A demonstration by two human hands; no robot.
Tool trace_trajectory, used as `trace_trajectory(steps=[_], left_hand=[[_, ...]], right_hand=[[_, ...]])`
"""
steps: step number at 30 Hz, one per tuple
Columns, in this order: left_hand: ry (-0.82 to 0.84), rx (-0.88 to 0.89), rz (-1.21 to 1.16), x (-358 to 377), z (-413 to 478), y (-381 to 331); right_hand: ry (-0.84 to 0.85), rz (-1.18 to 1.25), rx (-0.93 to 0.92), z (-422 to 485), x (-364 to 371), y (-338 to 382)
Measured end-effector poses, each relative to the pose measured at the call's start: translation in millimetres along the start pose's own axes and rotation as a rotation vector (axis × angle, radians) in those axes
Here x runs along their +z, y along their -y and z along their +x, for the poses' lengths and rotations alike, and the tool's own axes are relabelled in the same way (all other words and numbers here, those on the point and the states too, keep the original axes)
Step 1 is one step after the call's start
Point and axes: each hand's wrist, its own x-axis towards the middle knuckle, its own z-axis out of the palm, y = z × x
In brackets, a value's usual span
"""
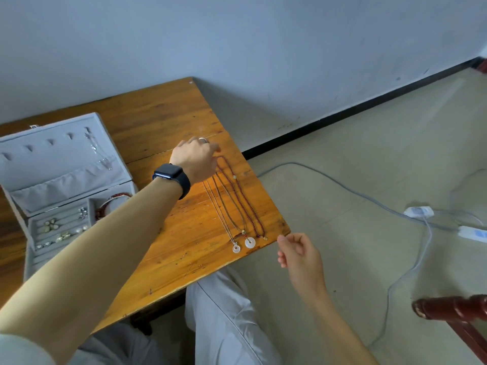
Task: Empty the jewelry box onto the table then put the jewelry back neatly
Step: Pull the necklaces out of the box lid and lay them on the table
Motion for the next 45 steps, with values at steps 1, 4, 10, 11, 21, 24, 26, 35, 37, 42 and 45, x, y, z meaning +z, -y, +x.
trace_trajectory(steps=[1, 4, 10, 11, 21, 24, 26, 35, 37, 42, 45], left_hand=[[0.001, -0.008, -0.012, -3.4, -8.3, 0.1], [-0.023, -0.035, -0.057, -11.6, -38.8, -1.5], [-0.069, -0.108, -0.106, -19.6, -106.7, 6.1], [-0.075, -0.121, -0.099, -19.5, -117.2, 9.2], [-0.144, -0.29, -0.158, -10.7, -198.1, 52.6], [-0.168, -0.343, -0.165, -10.1, -210.5, 72.1], [-0.188, -0.377, -0.166, -9.9, -217.2, 86.2], [-0.303, -0.536, -0.187, -1.7, -233.6, 157.0], [-0.323, -0.558, -0.197, 1.8, -232.4, 171.1], [-0.289, -0.58, -0.157, 24.2, -230.8, 196.4], [-0.297, -0.598, -0.13, 38.6, -229.5, 199.3]], right_hand=[[-0.003, -0.067, -0.05, -2.5, -3.0, 2.3], [-0.017, -0.317, -0.287, -9.4, -5.6, 15.7], [0.115, -0.699, -0.666, -12.6, 21.0, 49.2], [0.136, -0.751, -0.693, -11.5, 27.2, 52.7], [0.279, -1.004, -0.922, -9.6, 104.2, 86.4], [0.317, -1.033, -0.977, -13.0, 137.0, 98.4], [0.348, -1.043, -0.991, -13.4, 157.9, 106.2], [0.424, -1.057, -0.996, 17.5, 233.5, 129.4], [0.423, -1.037, -0.988, 29.7, 248.5, 133.5], [0.341, -0.999, -1.039, 52.7, 283.6, 144.3], [0.257, -0.975, -1.124, 63.9, 303.2, 156.7]])
